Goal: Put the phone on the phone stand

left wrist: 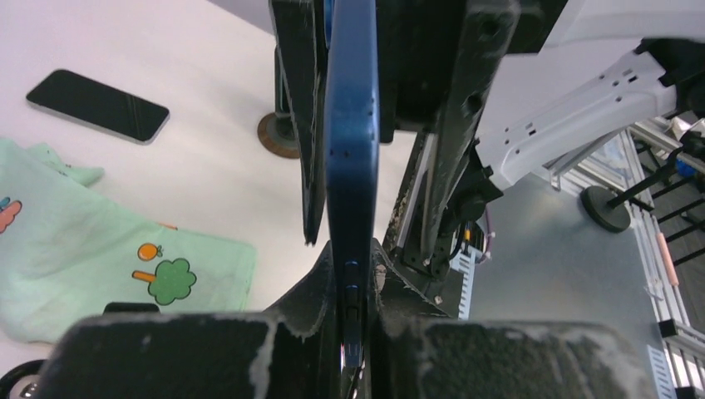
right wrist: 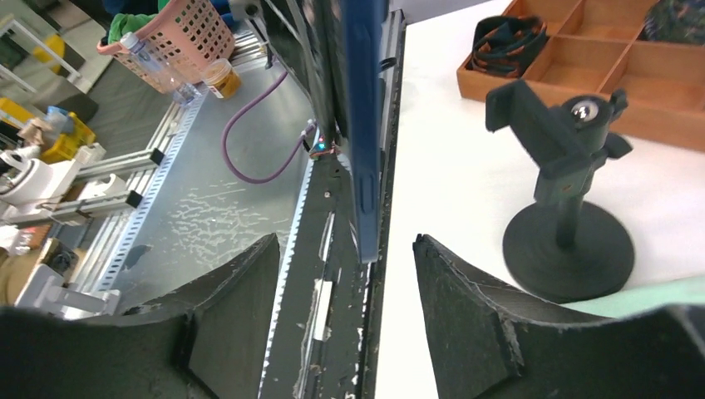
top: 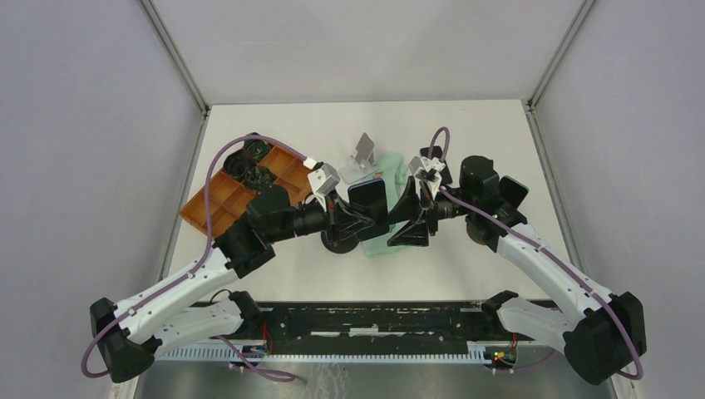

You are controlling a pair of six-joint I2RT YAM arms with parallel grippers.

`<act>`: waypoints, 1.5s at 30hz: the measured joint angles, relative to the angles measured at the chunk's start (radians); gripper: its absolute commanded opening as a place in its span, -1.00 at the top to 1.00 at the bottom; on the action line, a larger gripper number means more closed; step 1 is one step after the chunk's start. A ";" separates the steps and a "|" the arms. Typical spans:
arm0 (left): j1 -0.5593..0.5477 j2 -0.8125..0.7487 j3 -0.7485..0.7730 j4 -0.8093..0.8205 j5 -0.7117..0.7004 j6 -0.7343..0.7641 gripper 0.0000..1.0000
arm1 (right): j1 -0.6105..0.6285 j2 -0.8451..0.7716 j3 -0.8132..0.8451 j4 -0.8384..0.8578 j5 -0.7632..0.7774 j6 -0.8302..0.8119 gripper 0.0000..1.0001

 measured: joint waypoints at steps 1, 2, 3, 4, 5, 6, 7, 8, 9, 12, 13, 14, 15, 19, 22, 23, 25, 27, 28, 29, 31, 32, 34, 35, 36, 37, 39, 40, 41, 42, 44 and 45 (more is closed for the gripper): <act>0.000 -0.002 0.000 0.013 -0.003 -0.007 0.96 | 0.000 0.000 -0.023 0.027 0.000 0.026 -0.25; 0.000 -0.002 0.000 0.026 -0.004 -0.014 0.96 | 0.002 0.000 -0.036 0.047 0.001 0.047 -0.20; 0.000 -0.001 0.000 0.035 -0.005 -0.018 0.96 | 0.003 0.000 -0.047 0.068 0.001 0.068 -0.15; 0.000 0.002 0.000 0.044 -0.006 -0.022 0.96 | 0.005 0.000 -0.050 0.082 0.002 0.082 -0.07; 0.000 0.005 0.000 0.053 -0.005 -0.023 0.96 | 0.008 0.000 -0.050 0.101 0.002 0.097 0.02; 0.000 0.010 0.000 0.061 -0.005 -0.026 0.95 | 0.013 0.000 -0.050 0.119 0.002 0.107 0.08; 0.000 0.015 0.000 0.067 -0.005 -0.031 0.95 | 0.015 0.000 -0.050 0.130 0.002 0.115 0.13; 0.000 0.021 0.000 0.073 -0.003 -0.036 0.96 | 0.019 0.000 -0.050 0.141 0.002 0.124 0.18; 0.000 0.026 0.000 0.077 0.000 -0.039 0.96 | 0.022 0.000 -0.050 0.150 0.004 0.130 0.26; 0.000 0.039 0.000 0.095 0.012 -0.056 0.96 | 0.025 0.000 -0.050 0.167 0.009 0.146 0.67; 0.000 0.041 0.000 0.101 0.021 -0.062 0.95 | 0.026 0.000 -0.050 0.174 0.012 0.152 0.78; -0.001 0.041 0.000 0.106 0.027 -0.068 0.94 | 0.026 0.000 -0.050 0.178 0.014 0.154 0.90; 0.000 0.041 0.000 0.109 0.035 -0.069 0.85 | 0.026 0.000 -0.050 0.181 0.011 0.163 0.98; 0.000 0.041 0.000 0.114 0.044 -0.079 0.22 | 0.026 0.000 -0.050 0.193 0.006 0.166 1.00; 0.000 0.042 0.006 0.113 0.036 -0.084 -0.09 | 0.031 0.000 -0.051 0.192 0.008 0.165 1.00; 0.000 0.043 0.013 0.105 0.035 -0.085 -0.15 | 0.034 0.000 -0.054 0.191 0.008 0.165 1.00; 0.003 0.044 0.044 0.075 0.035 -0.083 -0.20 | 0.035 0.000 -0.056 0.187 0.008 0.162 1.00; 0.009 0.047 0.089 0.035 0.036 -0.082 -0.21 | 0.035 0.000 -0.058 0.180 0.008 0.155 1.00; 0.014 0.049 0.111 0.019 0.037 -0.079 -0.21 | 0.035 0.000 -0.058 0.177 0.008 0.152 1.00; 0.020 0.051 0.136 0.002 0.040 -0.074 -0.20 | 0.035 0.000 -0.058 0.173 0.008 0.146 1.00; 0.033 0.055 0.179 -0.031 0.053 -0.067 -0.16 | 0.035 0.000 -0.058 0.166 0.008 0.135 1.00; 0.037 0.058 0.193 -0.044 0.063 -0.066 -0.14 | 0.034 0.000 -0.058 0.160 0.008 0.128 1.00; 0.043 0.068 0.220 -0.070 0.083 -0.060 -0.11 | 0.035 0.000 -0.058 0.152 0.008 0.117 1.00; 0.045 0.078 0.235 -0.089 0.100 -0.052 -0.10 | 0.035 0.000 -0.058 0.149 0.008 0.111 1.00; 0.046 0.083 0.238 -0.095 0.108 -0.050 -0.07 | 0.035 0.000 -0.058 0.145 0.008 0.106 1.00; 0.046 0.092 0.243 -0.106 0.120 -0.045 -0.05 | 0.035 0.000 -0.058 0.139 0.008 0.098 1.00; 0.046 0.109 0.251 -0.133 0.137 -0.033 0.07 | 0.035 0.000 -0.058 0.126 0.008 0.085 1.00; 0.046 0.117 0.255 -0.149 0.143 -0.031 0.13 | 0.035 0.000 -0.058 0.117 0.008 0.076 1.00; 0.046 0.123 0.259 -0.158 0.147 -0.027 0.16 | 0.035 0.000 -0.058 0.109 0.008 0.069 1.00; 0.047 0.130 0.265 -0.172 0.150 -0.019 0.17 | 0.036 0.000 -0.058 0.098 0.008 0.058 1.00; 0.047 0.138 0.277 -0.195 0.150 -0.011 0.17 | 0.039 0.000 -0.058 0.085 0.008 0.039 1.00; 0.048 0.140 0.283 -0.206 0.151 -0.007 0.17 | 0.040 0.000 -0.058 0.074 0.008 0.026 1.00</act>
